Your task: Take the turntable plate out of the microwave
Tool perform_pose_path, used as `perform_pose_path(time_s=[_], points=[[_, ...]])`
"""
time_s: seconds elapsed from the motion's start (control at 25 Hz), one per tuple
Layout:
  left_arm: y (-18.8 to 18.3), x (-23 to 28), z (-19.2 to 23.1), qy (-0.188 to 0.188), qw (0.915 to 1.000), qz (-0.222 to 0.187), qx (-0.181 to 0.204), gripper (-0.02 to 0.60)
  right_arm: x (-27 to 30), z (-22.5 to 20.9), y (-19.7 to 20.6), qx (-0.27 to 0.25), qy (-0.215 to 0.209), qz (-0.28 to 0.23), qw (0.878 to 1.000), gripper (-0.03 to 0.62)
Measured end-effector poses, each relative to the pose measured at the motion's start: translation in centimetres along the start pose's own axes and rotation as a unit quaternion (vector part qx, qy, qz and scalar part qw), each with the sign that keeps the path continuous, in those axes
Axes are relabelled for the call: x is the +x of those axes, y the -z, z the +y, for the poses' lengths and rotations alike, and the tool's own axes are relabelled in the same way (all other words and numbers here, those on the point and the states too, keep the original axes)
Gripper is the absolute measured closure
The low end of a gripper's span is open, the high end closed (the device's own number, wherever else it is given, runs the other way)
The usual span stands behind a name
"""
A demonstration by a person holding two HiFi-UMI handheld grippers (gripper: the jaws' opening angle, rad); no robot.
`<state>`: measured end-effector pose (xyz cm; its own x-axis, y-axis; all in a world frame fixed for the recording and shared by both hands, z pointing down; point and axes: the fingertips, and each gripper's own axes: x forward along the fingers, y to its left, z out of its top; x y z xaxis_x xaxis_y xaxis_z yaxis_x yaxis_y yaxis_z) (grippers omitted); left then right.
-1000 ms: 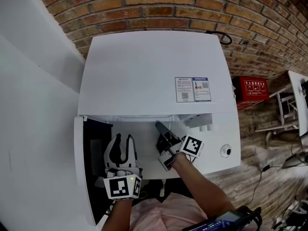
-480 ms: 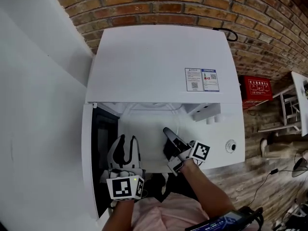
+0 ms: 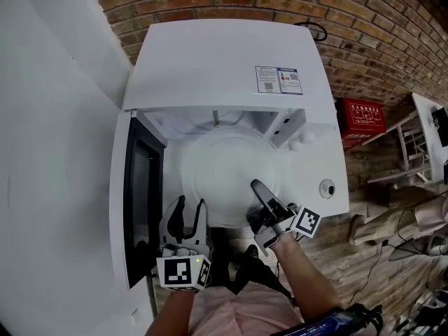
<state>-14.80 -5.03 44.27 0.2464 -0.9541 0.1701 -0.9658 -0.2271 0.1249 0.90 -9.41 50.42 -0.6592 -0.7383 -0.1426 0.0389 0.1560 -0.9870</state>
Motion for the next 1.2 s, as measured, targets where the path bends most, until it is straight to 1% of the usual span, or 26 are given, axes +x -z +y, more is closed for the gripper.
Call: perform_pose_path(time_s=[0.12, 0.16, 0.24, 0.32, 0.4, 0.48, 0.56, 0.64, 0.68, 0.72, 0.84, 1.04, 1.2], points=[[0.8, -2.0, -1.9, 0.004, 0.9998, 0.0, -0.02, 0.365, -2.3, 2.0, -0.1, -0.001, -0.019, -0.001, 1.0, 0.559], [1.1, -2.7, -2.7, 0.01, 0.9994, -0.001, -0.032, 0.334, -3.2, 2.7, -0.2, 0.001, -0.025, -0.001, 1.0, 0.559], [1.7, -4.1, -4.7, 0.025, 0.9974, -0.002, -0.068, 0.274, -4.9, 4.2, -0.2, 0.006, -0.036, 0.003, 0.999, 0.56], [2.4, -5.5, -6.6, 0.042, 0.9925, -0.005, -0.115, 0.237, -6.8, 5.6, 0.2, 0.012, -0.046, 0.007, 0.999, 0.56], [2.3, -6.5, -8.2, 0.062, 0.9827, -0.016, -0.174, 0.21, -8.6, 6.8, 0.6, 0.016, -0.054, 0.012, 0.998, 0.56], [1.3, -7.1, -9.5, 0.082, 0.9695, -0.039, -0.228, 0.199, -10.0, 8.0, 1.0, 0.016, -0.064, 0.022, 0.998, 0.56], [0.1, -7.6, -10.5, 0.101, 0.9581, -0.058, -0.262, 0.196, -11.1, 9.2, 1.7, 0.015, -0.073, 0.033, 0.997, 0.56], [-0.7, -8.3, -11.1, 0.112, 0.9491, -0.071, -0.286, 0.197, -12.0, 10.2, 2.8, 0.009, -0.076, 0.046, 0.996, 0.56], [-0.9, -8.6, -11.3, 0.112, 0.9456, -0.076, -0.296, 0.211, -12.4, 10.5, 3.2, 0.003, -0.076, 0.053, 0.996, 0.56], [-1.0, -9.0, -11.3, 0.109, 0.9436, -0.08, -0.302, 0.257, -12.7, 10.7, 3.7, -0.002, -0.074, 0.06, 0.995, 0.56], [-0.7, -10.3, -11.0, 0.095, 0.9444, -0.082, -0.304, 0.436, -13.7, 11.1, 4.7, -0.012, -0.068, 0.073, 0.995, 0.56], [-1.1, -12.1, -11.5, 0.094, 0.9426, -0.091, -0.307, 0.448, -14.8, 11.9, 5.6, -0.034, -0.061, 0.082, 0.994, 0.563], [-1.2, -12.7, -11.5, 0.091, 0.9436, -0.092, -0.305, 0.448, -15.0, 12.3, 6.0, -0.046, -0.059, 0.087, 0.993, 0.563]])
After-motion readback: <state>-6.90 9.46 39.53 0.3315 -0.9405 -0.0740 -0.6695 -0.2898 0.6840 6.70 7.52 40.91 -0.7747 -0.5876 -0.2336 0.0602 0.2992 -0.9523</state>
